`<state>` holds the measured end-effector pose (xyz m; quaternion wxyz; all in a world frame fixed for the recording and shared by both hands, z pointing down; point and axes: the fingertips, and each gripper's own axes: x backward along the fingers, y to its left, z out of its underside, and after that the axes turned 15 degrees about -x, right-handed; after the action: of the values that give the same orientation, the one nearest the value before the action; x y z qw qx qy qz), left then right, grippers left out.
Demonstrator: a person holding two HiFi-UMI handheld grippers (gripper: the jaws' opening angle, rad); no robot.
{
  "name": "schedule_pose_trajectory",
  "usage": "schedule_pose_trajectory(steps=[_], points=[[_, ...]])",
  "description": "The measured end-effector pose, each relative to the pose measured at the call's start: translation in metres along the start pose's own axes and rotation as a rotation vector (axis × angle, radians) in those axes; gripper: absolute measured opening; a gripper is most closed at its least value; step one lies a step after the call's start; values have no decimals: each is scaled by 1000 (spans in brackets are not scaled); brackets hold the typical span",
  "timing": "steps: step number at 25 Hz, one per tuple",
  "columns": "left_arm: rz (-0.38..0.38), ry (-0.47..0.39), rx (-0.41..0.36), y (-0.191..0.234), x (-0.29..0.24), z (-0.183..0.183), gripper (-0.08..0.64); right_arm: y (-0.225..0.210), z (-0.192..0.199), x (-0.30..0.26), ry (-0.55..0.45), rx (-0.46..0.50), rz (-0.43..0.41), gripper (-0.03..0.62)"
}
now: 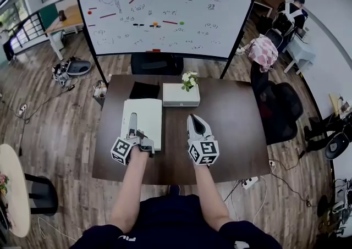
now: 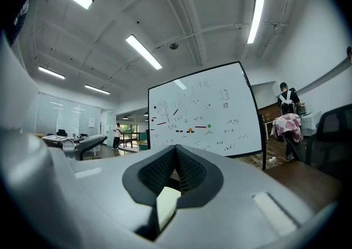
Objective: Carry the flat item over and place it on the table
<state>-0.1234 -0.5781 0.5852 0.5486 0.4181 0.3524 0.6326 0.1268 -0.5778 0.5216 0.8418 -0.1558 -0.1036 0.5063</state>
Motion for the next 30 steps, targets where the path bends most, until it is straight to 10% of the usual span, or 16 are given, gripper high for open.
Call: schedule_pose_trajectory(steps=[4,16,24,30], points=[[24,40,-147,-18,-1,-4,558,-1,3,4,8,-3,2,8],[204,240,-1300,-108,0,32,558,1,5,2,14,14,-5,8],[247,236,-1304,-121,1,42,526,1,5,-1,11,-2,-5,8],[186,182,-1346,-120,7,29,297,3,8,-4,18,9,-11,8]])
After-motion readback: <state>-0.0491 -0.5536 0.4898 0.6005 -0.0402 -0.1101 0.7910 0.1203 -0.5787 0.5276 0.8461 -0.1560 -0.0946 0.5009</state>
